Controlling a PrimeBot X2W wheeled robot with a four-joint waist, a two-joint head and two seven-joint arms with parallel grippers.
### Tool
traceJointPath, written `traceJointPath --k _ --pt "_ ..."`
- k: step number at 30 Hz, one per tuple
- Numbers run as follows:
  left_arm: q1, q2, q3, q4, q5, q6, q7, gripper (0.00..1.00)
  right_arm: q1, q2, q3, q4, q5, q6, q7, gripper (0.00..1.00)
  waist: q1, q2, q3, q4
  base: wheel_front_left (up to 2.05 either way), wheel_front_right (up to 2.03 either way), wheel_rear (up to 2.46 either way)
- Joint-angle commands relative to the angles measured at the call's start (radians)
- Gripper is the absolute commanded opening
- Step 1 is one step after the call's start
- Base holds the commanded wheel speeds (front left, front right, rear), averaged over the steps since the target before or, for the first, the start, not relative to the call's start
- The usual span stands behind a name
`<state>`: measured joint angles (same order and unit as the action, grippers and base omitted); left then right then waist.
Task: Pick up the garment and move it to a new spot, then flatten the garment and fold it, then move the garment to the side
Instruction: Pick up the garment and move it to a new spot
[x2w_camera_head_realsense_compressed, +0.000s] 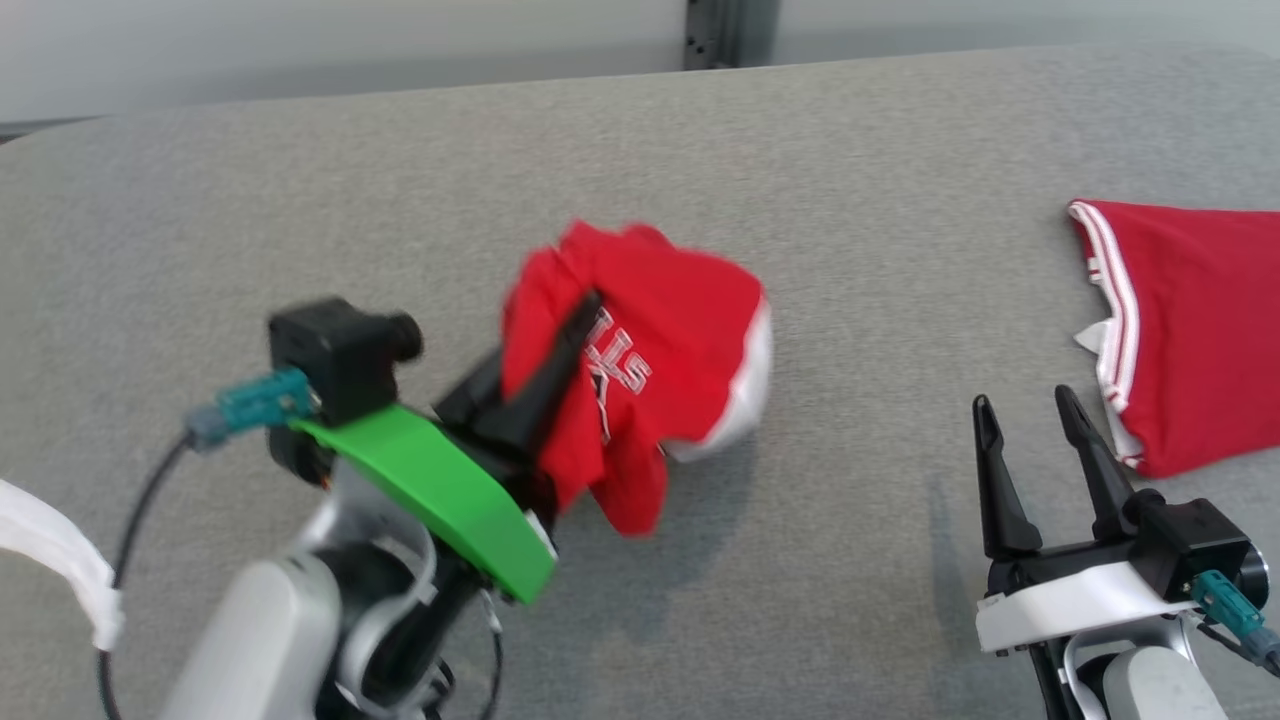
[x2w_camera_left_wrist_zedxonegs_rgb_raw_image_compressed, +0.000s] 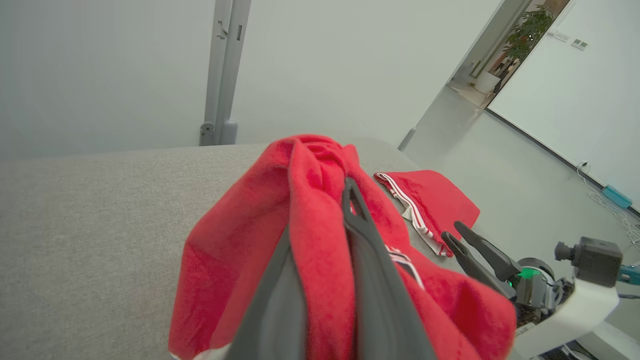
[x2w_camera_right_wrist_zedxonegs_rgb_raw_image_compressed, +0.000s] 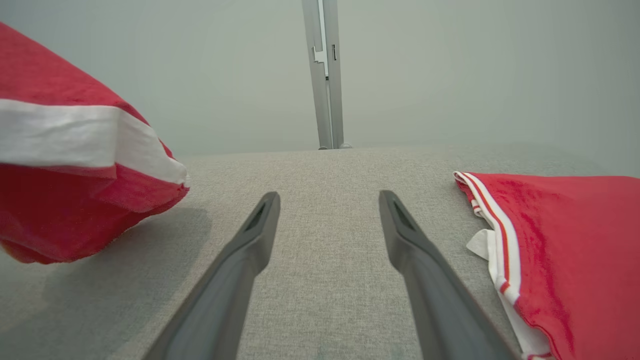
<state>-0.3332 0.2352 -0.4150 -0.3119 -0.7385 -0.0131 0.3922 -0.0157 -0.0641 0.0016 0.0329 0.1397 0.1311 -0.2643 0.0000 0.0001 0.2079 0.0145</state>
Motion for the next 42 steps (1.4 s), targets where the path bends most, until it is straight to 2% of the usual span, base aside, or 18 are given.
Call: traceJointPath --k 1,5,8,10,13,15,17,19,21,29,31,33,36,39,42 --pt "0.047 -0.012 -0.02 -0.003 -0.007 0.015 0.008 0.0 0.018 0.006 0.002 -0.001 0.011 -0.001 0.0 1.0 0.0 -0.0001 -0.022 -0.098 0.0 0.0 0.0" --pt "0.115 -0.044 -0.065 0.101 0.01 0.046 -0.007 0.0 0.032 0.011 0.003 0.011 0.018 -0.001 0.0 1.0 0.0 -0.0001 -0.012 -0.152 0.0 0.0 0.0" --pt "0.093 -0.032 -0.076 0.281 0.082 0.059 -0.055 0.0 0.025 0.013 0.022 0.015 0.032 -0.001 0.0 1.0 0.0 -0.0001 0.001 -0.185 0.0 0.0 0.0" --pt "0.073 -0.058 -0.076 0.426 0.097 0.068 -0.1 0.0 0.017 0.013 0.037 0.022 0.043 -0.001 0.0 1.0 0.0 -0.0001 0.005 -0.204 0.0 0.0 0.0" --pt "0.027 -0.066 -0.06 0.615 0.139 0.078 -0.182 0.0 0.008 0.013 0.057 0.031 0.053 -0.001 0.0 1.0 0.0 -0.0001 0.006 -0.227 0.0 0.0 0.0" --pt "0.008 -0.089 -0.051 0.691 0.134 0.065 -0.231 0.0 0.011 0.012 0.05 0.03 0.055 -0.001 0.0 1.0 0.0 -0.0001 0.001 -0.23 0.0 0.0 0.0" --pt "-0.001 -0.102 -0.046 0.73 0.121 0.049 -0.264 1.0 0.025 0.013 0.038 0.034 0.052 -0.001 0.0 1.0 0.0 -0.0001 -0.011 -0.225 0.0 0.0 0.0" --pt "0.0 -0.096 -0.047 0.738 0.129 0.031 -0.306 1.0 0.041 0.013 0.025 0.039 0.044 -0.001 0.0 1.0 0.0 -0.0001 -0.034 -0.219 0.0 0.0 0.0" --pt "0.025 -0.07 -0.055 0.719 0.165 0.035 -0.354 1.0 0.058 0.011 -0.003 0.037 0.058 -0.001 0.0 1.0 0.0 -0.0001 -0.067 -0.209 0.0 0.0 0.0" --pt "0.212 0.013 0.005 0.471 0.211 0.128 -0.516 1.0 0.141 0.012 -0.097 0.001 0.014 -0.001 0.0 1.0 0.0 -0.0001 -0.173 -0.13 0.0 0.0 0.0" --pt "0.271 0.008 0.02 0.426 0.168 0.108 -0.549 1.0 0.159 0.012 -0.12 -0.007 0.005 -0.001 0.0 1.0 0.0 -0.0001 -0.194 -0.106 0.0 0.0 0.0" --pt "0.314 0.038 0.034 0.424 0.173 0.108 -0.579 1.0 0.175 0.012 -0.135 -0.014 -0.007 -0.001 0.0 1.0 0.0 -0.0001 -0.21 -0.085 0.0 0.0 0.0" --pt "0.372 0.034 0.059 0.447 0.164 0.102 -0.628 1.0 0.193 0.005 -0.139 -0.021 -0.028 0.0 0.0 1.0 0.0 -0.0001 -0.225 -0.058 0.0 0.0 0.0" --pt "0.416 0.046 0.097 0.496 0.212 0.092 -0.654 1.0 0.211 -0.002 -0.153 -0.02 -0.045 -0.001 0.0 1.0 0.0 -0.0001 -0.24 -0.03 0.0 0.0 0.0" --pt "0.437 0.015 0.162 0.484 0.264 0.072 -0.658 1.0 0.22 -0.005 -0.152 -0.016 -0.056 0.0 0.0 1.0 0.0 -0.0001 -0.249 -0.003 0.0 0.0 0.0"
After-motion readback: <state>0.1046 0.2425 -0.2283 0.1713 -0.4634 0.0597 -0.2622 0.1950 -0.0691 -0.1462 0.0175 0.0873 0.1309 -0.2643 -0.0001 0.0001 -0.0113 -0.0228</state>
